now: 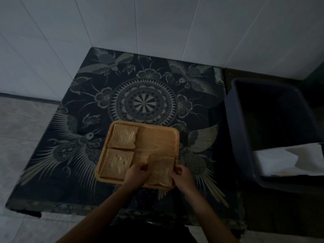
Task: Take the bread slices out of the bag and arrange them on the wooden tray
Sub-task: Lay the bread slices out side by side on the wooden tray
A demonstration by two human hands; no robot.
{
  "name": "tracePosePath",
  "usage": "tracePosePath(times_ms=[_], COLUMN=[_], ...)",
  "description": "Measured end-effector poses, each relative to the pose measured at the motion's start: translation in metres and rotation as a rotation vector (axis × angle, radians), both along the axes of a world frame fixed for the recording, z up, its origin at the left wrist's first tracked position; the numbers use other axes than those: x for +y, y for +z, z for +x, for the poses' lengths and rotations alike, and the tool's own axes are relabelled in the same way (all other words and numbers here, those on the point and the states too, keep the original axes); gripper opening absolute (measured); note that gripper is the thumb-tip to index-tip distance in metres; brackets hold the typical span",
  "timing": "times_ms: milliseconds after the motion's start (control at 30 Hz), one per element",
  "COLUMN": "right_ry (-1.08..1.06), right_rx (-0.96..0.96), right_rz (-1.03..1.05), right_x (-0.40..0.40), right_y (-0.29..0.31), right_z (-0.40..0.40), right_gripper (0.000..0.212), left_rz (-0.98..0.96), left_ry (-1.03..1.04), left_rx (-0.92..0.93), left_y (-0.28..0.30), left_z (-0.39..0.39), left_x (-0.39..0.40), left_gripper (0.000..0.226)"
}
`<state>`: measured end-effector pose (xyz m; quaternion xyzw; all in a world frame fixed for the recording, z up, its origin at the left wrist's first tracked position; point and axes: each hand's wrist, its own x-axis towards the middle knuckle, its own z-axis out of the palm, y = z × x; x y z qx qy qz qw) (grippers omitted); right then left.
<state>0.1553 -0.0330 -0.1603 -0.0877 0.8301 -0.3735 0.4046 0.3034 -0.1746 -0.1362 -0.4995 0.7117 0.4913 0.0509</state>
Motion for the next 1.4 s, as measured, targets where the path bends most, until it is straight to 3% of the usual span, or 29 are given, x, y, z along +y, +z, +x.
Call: tracePosePath(times_ms=[167, 367, 567, 767, 1033, 1400], right_ry=[-0.038, -0.069, -0.105, -0.117, -0.140, -0.098], right_rx=[-0.026, -0.079, -0.150, -0.133, -0.153, -0.136], right_rz=[-0.012, -0.078, -0.131, -0.162, -0.145, -0.058], right_x=[-0.004, -0.010, -0.021, -0.039, -0.064, -0.090], right_y=[0.001, 0.008, 0.020, 0.027, 0.020, 0.011], right_z=[-0.002, -0.013, -0.031, -0.053, -0.075, -0.083], right_gripper=[0.017, 0.027, 0.032, 0.018, 0.028, 0.028], left_rz=[0.060, 0.190, 0.255, 0.253, 0.234, 0.172], left_ry=[0.122, 0.174, 0.158, 0.150, 0.126, 0.099], left_rx=[0.035, 0.095, 0.178, 0.189, 0.166, 0.091], left_y=[0.001, 0.003, 0.015, 0.023, 0.017, -0.007], left_z=[-0.007, -0.014, -0.026, -0.048, -0.072, -0.083], left_x=[0.003, -0.011, -0.032, -0.057, -0.085, -0.104], left_gripper=[0.035, 0.011, 0.011, 0.011, 0.021, 0.017])
